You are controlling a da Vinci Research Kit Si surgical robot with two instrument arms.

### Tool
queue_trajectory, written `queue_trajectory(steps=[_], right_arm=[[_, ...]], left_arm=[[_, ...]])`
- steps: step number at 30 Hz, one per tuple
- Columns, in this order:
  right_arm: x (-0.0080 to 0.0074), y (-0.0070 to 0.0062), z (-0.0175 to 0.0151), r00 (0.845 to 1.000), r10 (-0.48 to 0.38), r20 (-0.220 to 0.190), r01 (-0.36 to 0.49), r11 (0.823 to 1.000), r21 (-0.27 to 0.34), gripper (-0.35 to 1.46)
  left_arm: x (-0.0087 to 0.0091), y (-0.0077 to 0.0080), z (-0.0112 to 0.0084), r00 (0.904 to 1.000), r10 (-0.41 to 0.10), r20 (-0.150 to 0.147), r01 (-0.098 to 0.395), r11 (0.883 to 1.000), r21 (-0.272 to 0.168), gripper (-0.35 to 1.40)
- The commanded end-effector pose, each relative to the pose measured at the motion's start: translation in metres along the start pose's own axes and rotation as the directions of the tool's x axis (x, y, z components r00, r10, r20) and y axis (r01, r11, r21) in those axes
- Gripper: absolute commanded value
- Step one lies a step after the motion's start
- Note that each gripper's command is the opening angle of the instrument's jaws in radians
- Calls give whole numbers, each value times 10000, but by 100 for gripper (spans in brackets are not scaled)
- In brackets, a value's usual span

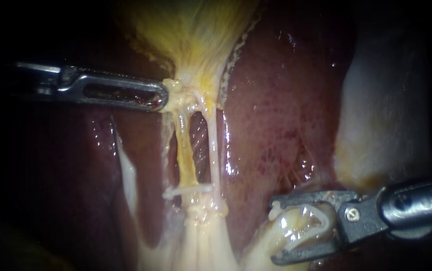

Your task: Clipping second clip left tube

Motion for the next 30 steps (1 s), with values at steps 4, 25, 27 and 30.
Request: queue_trajectory(steps=[4,25,27,30], right_arm=[[0,0,0,10000,-1,0,1,10000,-5,49],[0,0,0,10000,2,0,-2,10000,-4,49],[1,0,0,10000,3,-1,-3,10000,-5,49],[2,2,2,10000,17,-2,-17,10000,-17,49]], left_arm=[[0,-2,-5,10000,4,11,-4,10000,48,-35],[-40,-6,-81,9964,-276,799,273,9996,53,-35],[-39,-7,-80,9964,-268,807,266,9996,35,-35],[-36,-7,-77,9963,-254,817,254,9997,13,-35]])
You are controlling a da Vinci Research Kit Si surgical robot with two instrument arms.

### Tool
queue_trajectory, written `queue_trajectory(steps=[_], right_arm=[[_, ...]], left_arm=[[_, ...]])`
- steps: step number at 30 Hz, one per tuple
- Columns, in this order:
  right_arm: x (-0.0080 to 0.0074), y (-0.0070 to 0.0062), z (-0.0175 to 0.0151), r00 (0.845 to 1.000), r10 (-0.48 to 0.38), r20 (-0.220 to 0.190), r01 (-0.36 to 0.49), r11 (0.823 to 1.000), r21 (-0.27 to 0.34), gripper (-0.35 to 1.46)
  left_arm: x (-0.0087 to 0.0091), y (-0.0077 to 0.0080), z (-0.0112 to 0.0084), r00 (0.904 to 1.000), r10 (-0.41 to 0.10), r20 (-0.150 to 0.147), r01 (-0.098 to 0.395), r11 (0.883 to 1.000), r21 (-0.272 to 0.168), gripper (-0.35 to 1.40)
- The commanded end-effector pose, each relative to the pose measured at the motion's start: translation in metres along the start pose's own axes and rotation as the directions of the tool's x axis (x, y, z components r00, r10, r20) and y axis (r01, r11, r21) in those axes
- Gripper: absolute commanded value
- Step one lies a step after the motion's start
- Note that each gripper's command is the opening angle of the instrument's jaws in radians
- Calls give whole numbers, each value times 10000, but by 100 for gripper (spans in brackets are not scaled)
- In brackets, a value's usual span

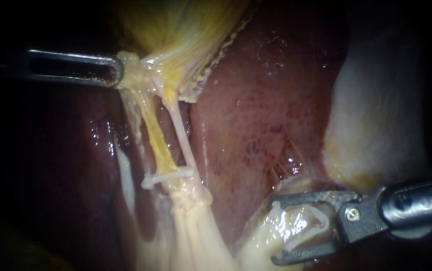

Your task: Clipping second clip left tube

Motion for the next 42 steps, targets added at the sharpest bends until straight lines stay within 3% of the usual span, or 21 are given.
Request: queue_trajectory(steps=[1,15,30,42], right_arm=[[1,2,2,10000,12,6,-12,10000,-7,49],[17,30,33,9994,322,-99,-324,9993,-160,50],[45,54,82,9938,966,-542,-977,9951,-179,50],[43,78,102,9858,1479,-791,-1478,9890,78,49]], left_arm=[[1,0,1,10000,16,-3,-16,10000,-24,-35],[6,-2,9,10000,38,14,-38,10000,-58,-35],[6,-3,12,10000,40,11,-40,10000,-48,-35],[6,-3,13,10000,39,15,-38,10000,-55,-35]])
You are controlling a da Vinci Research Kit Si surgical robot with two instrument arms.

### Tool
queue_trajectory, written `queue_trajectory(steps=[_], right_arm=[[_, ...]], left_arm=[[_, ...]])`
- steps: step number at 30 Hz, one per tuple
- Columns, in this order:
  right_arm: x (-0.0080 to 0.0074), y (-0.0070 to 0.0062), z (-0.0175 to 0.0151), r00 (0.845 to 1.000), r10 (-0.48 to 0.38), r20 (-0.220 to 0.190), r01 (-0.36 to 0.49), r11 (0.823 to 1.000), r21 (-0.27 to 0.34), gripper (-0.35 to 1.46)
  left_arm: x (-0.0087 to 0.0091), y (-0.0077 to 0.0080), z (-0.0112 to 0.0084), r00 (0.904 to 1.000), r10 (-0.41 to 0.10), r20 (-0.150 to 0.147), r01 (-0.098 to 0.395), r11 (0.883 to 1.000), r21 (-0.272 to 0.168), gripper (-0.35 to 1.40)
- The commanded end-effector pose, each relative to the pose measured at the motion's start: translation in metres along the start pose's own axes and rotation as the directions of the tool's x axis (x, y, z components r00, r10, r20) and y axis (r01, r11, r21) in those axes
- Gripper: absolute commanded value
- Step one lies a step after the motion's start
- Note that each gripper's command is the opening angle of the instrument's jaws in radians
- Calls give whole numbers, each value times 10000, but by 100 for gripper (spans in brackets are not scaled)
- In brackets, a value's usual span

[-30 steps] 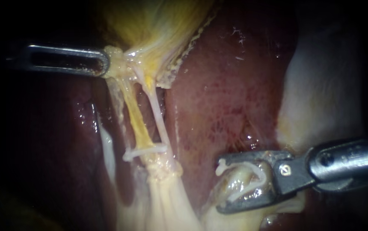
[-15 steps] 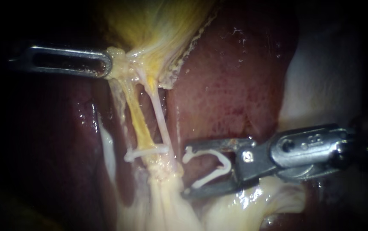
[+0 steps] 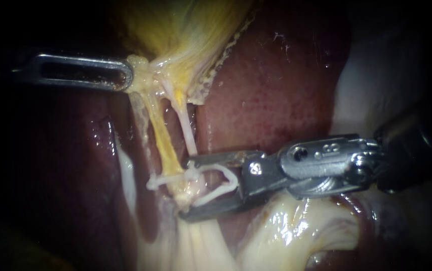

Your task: Clipping second clip left tube

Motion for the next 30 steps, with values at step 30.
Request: queue_trajectory(steps=[30], right_arm=[[-28,49,23,9991,419,-10,-419,9991,-51,49]], left_arm=[[2,-2,2,10000,9,-26,-9,10000,63,-35]])
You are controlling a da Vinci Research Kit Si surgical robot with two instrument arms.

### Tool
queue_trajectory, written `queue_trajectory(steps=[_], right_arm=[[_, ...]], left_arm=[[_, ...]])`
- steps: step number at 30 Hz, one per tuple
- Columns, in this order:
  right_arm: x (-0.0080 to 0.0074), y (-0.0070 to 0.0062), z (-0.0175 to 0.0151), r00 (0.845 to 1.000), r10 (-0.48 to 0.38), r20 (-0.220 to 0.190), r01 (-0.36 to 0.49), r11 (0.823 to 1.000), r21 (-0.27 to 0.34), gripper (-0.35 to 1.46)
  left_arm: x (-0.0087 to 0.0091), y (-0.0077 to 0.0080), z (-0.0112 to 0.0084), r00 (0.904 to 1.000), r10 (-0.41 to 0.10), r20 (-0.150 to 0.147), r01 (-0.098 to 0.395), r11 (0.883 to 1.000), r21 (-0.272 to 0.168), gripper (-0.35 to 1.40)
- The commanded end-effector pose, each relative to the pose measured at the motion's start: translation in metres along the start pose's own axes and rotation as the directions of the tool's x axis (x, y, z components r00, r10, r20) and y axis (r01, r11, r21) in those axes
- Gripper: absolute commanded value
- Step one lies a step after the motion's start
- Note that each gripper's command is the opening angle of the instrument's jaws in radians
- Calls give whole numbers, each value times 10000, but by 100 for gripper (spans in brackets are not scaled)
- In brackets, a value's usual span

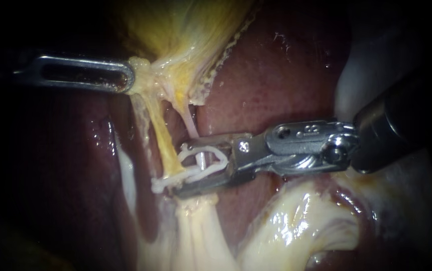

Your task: Clipping second clip left tube

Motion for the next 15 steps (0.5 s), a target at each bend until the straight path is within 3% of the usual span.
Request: queue_trajectory(steps=[1,8,15], right_arm=[[0,1,1,10000,-3,2,3,10000,-3,49],[-2,13,8,9997,216,-148,-214,9997,148,49],[4,17,19,9923,922,-823,-853,9928,841,49]], left_arm=[[0,0,0,10000,6,4,-6,10000,2,-35],[2,0,2,10000,18,-3,-18,10000,20,-35],[2,0,3,10000,20,-13,-20,10000,44,-35]])
